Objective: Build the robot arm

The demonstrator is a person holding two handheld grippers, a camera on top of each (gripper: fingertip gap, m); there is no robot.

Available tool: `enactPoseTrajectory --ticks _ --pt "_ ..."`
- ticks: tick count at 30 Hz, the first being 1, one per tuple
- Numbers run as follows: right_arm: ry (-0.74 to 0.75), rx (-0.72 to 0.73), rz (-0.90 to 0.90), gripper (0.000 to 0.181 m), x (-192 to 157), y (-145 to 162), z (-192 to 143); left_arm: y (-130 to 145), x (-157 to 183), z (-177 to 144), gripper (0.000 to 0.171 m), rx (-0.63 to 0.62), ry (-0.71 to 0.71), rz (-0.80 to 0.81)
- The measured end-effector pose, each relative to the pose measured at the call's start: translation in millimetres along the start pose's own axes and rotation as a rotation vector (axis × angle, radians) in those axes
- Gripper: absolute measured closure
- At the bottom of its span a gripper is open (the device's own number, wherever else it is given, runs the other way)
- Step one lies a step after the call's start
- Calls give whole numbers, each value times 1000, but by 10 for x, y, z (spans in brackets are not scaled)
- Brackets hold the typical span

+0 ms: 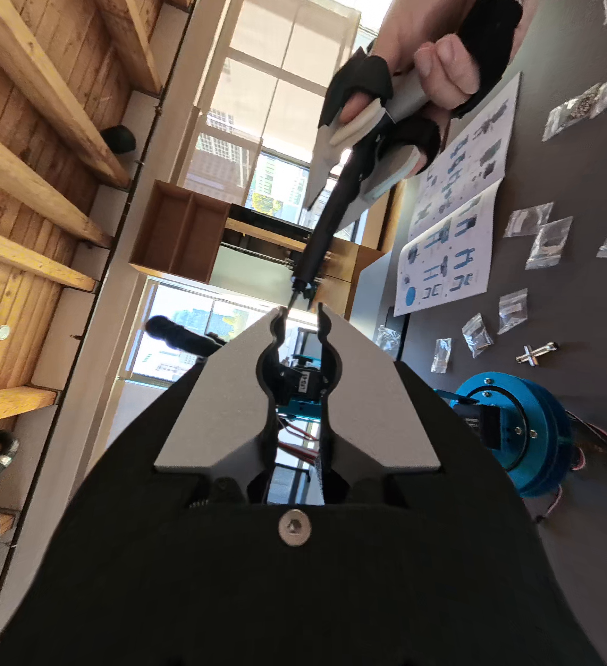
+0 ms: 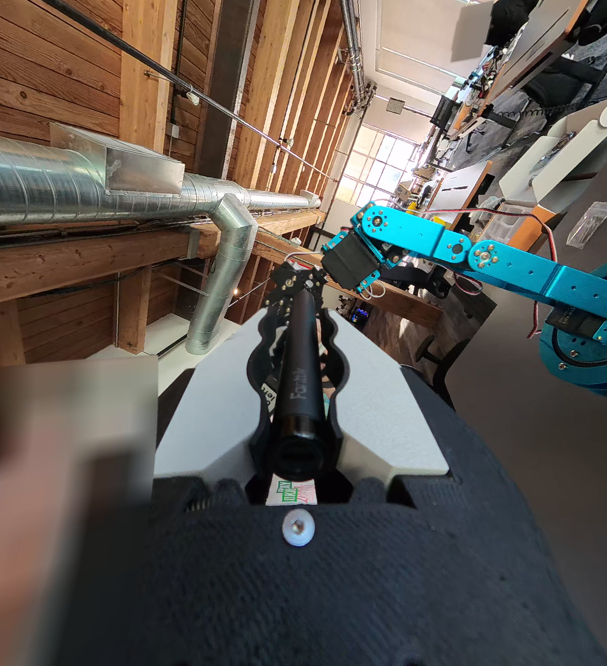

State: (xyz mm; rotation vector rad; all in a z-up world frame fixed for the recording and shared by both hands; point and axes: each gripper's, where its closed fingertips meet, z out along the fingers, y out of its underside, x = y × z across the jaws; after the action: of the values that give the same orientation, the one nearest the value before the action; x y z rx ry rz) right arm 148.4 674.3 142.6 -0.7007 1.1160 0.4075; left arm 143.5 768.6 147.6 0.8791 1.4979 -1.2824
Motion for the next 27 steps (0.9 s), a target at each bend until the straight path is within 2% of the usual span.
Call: enactPoseTrajectory --ticks 6,16,22,27 --pt "-14 7 11 158 60 8 -70 81 257 44 149 -29 12 -55" --pt "-30 3 -25 157 78 -6 -224 140 648 78 147 -68 -11 -171" --pt "-42 -20 -55 157 81 -22 -283 141 799 139 140 -86 -39 -300" --pt "-59 -48 -39 157 66 -18 -316 236 941 165 140 -148 -57 -334"
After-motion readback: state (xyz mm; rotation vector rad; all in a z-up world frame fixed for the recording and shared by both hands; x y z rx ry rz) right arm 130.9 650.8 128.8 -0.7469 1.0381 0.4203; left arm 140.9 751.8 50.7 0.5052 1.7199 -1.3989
